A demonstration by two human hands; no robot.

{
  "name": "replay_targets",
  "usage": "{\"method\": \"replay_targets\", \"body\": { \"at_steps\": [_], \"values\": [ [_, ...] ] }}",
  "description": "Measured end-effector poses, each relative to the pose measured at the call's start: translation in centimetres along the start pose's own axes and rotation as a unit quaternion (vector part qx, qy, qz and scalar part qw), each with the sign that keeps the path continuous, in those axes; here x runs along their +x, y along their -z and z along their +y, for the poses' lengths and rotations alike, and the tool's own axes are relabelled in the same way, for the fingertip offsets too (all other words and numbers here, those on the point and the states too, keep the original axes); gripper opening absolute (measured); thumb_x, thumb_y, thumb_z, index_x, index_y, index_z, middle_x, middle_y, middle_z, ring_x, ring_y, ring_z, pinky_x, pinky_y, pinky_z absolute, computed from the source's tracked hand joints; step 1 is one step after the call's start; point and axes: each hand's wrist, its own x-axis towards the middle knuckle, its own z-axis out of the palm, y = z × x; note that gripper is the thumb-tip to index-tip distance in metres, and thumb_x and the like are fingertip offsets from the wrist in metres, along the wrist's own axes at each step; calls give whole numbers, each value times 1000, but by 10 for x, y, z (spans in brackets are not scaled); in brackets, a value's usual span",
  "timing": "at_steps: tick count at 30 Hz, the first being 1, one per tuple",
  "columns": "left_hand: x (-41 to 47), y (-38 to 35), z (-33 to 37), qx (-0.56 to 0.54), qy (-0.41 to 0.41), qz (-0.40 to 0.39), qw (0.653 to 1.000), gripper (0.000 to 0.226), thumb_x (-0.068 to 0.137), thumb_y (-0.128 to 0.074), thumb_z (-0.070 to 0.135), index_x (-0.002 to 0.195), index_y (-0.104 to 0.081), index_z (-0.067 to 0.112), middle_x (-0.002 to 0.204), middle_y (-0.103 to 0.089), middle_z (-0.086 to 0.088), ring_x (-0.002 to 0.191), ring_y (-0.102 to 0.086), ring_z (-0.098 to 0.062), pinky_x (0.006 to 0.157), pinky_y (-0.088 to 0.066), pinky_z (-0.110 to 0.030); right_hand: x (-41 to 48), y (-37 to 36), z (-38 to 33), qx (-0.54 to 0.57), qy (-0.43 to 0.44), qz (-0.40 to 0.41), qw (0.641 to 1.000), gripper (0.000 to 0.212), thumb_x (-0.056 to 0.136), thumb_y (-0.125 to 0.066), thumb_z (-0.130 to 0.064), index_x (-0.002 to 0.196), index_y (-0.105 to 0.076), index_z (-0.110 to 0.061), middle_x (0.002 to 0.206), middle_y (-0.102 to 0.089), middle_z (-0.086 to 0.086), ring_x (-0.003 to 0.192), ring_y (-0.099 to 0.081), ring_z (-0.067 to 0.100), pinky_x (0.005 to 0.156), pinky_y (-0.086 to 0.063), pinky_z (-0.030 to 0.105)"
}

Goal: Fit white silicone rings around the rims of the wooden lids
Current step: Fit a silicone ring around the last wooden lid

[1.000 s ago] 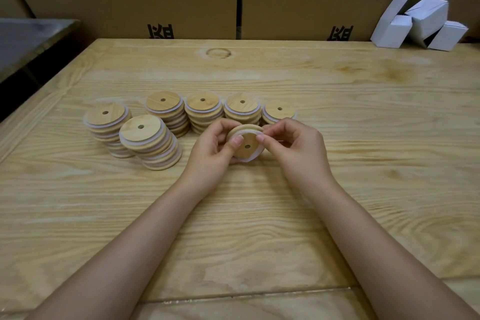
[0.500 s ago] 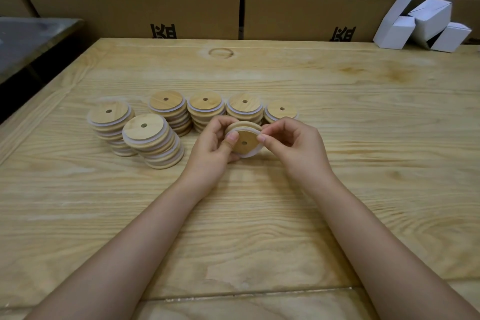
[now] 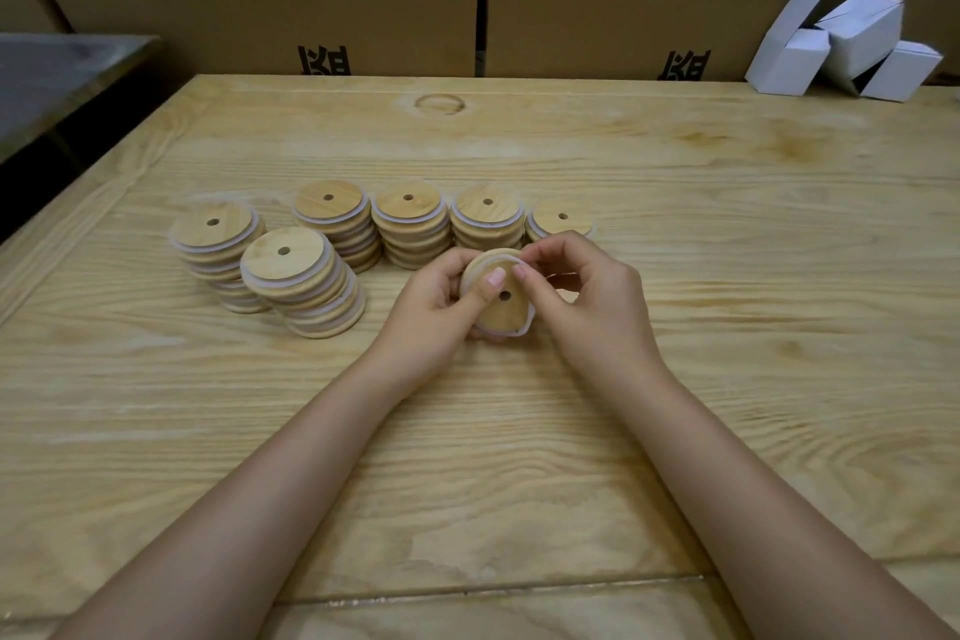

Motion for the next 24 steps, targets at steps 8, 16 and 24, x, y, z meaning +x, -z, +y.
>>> {"method": "replay_targets", "body": {
  "at_steps": [8,16,24],
  "values": [
    [1,4,-2,-59,4,7,998,8,91,-51,8,96,-57,10,82,-68,-4,75,-67,-15,64,-59,-34,-2,-2,1,-35,30,43,998,6,79,-72,-13,81,-67,-16,76,-67,-11,72,-65,7,72,-53,26],
    [3,7,-2,-23,-35,-2,999,19,95,-44,1,100,-52,18,105,-63,-5,93,-63,-7,80,-56,-28,-3,-3,-2,71,-16,55,996,11,77,-74,-10,75,-68,-18,80,-67,-15,73,-65,-4,72,-50,12],
    [2,9,-3,-24,-27,8,999,16,95,-45,3,103,-52,14,112,-60,-15,102,-60,-19,86,-55,-35,1,0,-4,126,-62,38,989,13,77,-74,-7,72,-68,-18,82,-71,-7,79,-68,6,76,-54,20]
  ]
}}
